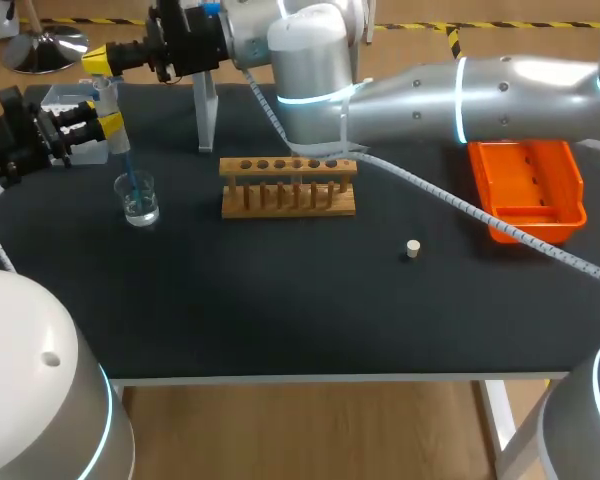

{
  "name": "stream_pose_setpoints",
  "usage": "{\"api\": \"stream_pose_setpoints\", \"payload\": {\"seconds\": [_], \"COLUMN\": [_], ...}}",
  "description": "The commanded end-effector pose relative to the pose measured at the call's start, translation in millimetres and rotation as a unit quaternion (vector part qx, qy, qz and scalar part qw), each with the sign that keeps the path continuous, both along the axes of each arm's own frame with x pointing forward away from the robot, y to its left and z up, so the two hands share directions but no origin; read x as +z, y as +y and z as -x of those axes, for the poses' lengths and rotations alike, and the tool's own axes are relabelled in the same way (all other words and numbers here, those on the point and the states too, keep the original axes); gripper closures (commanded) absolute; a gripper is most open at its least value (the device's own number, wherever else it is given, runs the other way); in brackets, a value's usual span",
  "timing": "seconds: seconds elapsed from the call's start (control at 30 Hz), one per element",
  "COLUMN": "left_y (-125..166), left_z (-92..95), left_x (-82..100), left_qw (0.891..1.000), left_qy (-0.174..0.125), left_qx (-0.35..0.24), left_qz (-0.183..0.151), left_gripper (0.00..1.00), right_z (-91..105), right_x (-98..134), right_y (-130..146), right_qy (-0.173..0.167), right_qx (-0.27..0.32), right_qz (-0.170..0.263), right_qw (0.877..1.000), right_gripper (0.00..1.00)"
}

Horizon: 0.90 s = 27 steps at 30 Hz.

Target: Invert the test tube, pick up the pipette, mount the tip to pipette, aspirate from beaker and dispense into the tube, eject the tip, return the pipette, and cap with the stopper.

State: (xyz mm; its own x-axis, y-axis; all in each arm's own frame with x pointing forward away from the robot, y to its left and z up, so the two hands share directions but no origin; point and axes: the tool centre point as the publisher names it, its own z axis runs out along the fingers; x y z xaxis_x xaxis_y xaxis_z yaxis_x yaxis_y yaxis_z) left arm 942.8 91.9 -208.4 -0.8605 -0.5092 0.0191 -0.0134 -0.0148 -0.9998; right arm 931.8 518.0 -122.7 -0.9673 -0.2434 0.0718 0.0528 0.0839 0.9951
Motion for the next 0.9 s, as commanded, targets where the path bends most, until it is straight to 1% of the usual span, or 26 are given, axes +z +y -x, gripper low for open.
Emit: {"api": "stream_pose_setpoints", "payload": {"seconds": [0.03, 0.9], "left_y": [0.8, 0.8], "left_z": [0.2, 0.2], "left_x": [-0.2, -0.2], "left_qw": [1.000, 1.000], "left_qy": [-0.001, -0.001], "left_qx": [-0.002, -0.002], "left_qz": [0.001, 0.001], "left_gripper": [1.00, 1.00], "right_z": [-3.9, -2.1], "right_x": [-3.3, -20.3], "right_y": [1.5, -1.4], "right_qy": [0.001, 0.009], "right_qx": [0.004, 0.004], "right_qz": [0.001, 0.016], "right_qw": [1.000, 1.000], "right_gripper": [1.00, 1.00]}}
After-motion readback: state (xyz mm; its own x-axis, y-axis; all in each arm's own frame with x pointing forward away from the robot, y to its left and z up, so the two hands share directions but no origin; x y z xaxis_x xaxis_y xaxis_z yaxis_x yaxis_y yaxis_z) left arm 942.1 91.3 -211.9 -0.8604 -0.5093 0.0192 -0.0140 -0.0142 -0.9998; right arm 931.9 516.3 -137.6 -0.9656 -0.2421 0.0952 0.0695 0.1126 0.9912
